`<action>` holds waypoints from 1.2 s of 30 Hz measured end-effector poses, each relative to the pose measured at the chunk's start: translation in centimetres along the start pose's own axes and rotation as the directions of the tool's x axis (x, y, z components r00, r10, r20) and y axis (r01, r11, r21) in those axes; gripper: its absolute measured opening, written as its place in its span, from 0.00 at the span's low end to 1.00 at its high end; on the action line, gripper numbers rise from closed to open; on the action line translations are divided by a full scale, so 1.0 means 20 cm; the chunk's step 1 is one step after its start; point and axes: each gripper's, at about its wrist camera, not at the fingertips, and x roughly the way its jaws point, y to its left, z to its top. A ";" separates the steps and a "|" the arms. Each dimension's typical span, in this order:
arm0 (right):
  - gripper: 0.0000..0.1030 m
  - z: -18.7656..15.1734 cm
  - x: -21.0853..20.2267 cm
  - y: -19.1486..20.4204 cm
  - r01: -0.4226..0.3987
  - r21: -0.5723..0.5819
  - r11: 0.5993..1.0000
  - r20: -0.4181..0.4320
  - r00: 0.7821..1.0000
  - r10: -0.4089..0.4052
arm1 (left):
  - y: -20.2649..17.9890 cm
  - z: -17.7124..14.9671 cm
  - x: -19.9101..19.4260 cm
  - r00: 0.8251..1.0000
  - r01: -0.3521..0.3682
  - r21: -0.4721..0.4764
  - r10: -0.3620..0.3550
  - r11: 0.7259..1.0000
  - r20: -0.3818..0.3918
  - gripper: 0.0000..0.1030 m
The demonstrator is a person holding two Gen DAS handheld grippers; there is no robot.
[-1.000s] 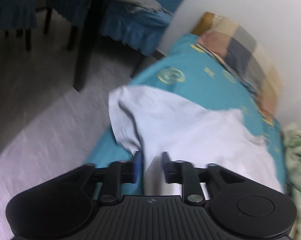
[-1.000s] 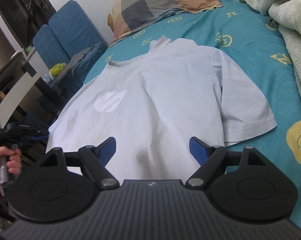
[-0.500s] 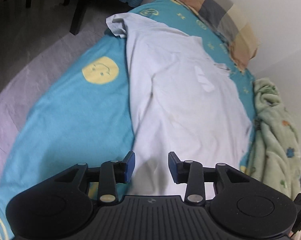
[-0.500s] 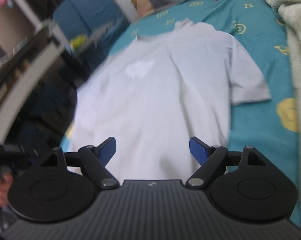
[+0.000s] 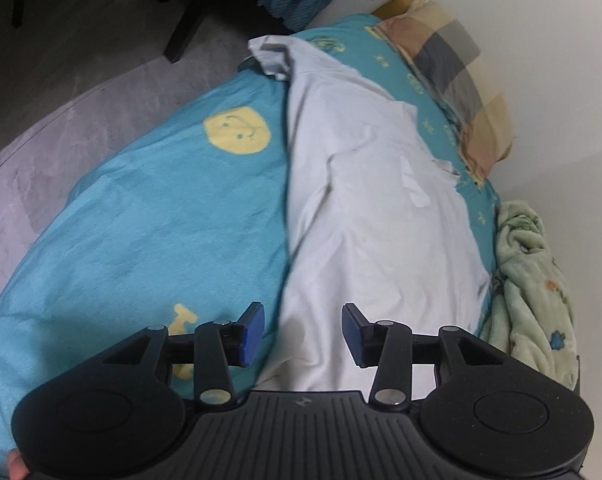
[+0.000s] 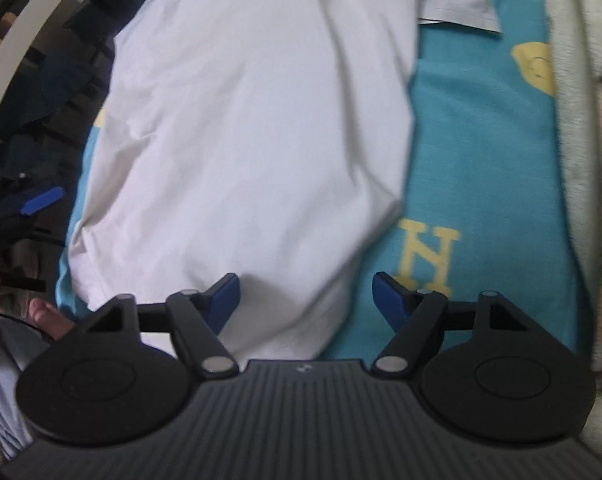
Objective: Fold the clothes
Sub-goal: 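Grasp the T-shirt hem with the right gripper while the left gripper grasps the hem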
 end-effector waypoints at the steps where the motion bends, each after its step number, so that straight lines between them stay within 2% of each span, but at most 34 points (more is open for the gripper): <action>1: 0.22 0.00 0.02 0.02 0.034 -0.016 0.999 -0.011 0.999 -0.034 | 0.02 0.00 0.02 1.000 -0.005 -0.010 0.004 1.000 -0.010 0.44; 2: 0.13 0.00 0.02 0.05 0.069 -0.038 0.997 -0.015 0.997 -0.069 | 0.03 0.01 0.02 1.000 -0.002 -0.017 0.002 1.000 -0.015 0.44; 4: 0.08 0.01 -0.01 0.08 0.117 -0.086 0.989 -0.005 0.993 -0.118 | 0.04 0.01 0.03 1.000 0.004 -0.025 -0.005 1.000 -0.022 0.44; 9: 0.07 0.03 -0.25 0.06 0.191 -0.121 0.974 0.084 0.980 -0.182 | 0.05 0.01 0.04 0.999 0.016 -0.031 -0.018 0.999 -0.035 0.46; 14: 0.07 0.07 -0.39 -0.13 0.329 -0.069 0.942 0.160 0.935 -0.315 | 0.05 0.00 0.10 0.997 -0.009 -0.013 0.008 1.000 -0.079 0.46; 18: 0.07 0.07 -0.30 -0.25 0.375 -0.040 0.926 0.158 0.918 -0.365 | 0.02 -0.03 0.15 0.992 -0.029 0.036 0.033 0.999 -0.118 0.46; 22: 0.07 0.09 -0.23 -0.27 0.383 -0.010 0.924 0.153 0.914 -0.377 | -0.02 -0.07 0.20 0.987 -0.022 0.075 0.034 0.997 -0.158 0.45; 26: 0.07 0.11 -0.20 -0.31 0.329 0.051 0.943 0.150 0.931 -0.333 | -0.03 -0.11 0.28 0.976 -0.024 0.088 0.043 0.996 -0.211 0.37; 28: 0.07 0.10 -0.21 -0.33 0.304 0.078 0.950 0.154 0.937 -0.313 | -0.05 -0.12 0.31 0.976 -0.004 0.093 0.024 0.996 -0.216 0.25; 30: 0.07 0.10 -0.21 -0.35 0.283 0.099 0.954 0.163 0.941 -0.296 | -0.08 -0.13 0.32 0.979 0.018 0.118 0.007 0.993 -0.204 0.07; 34: 0.07 0.09 -0.21 -0.33 0.285 0.098 0.953 0.178 0.938 -0.299 | -0.13 -0.13 0.25 0.992 0.049 0.155 -0.030 0.987 -0.123 0.02; 36: 0.07 0.08 -0.22 -0.31 0.295 0.087 0.951 0.183 0.934 -0.306 | -0.14 -0.10 0.14 0.996 0.073 0.159 -0.064 0.985 -0.059 0.02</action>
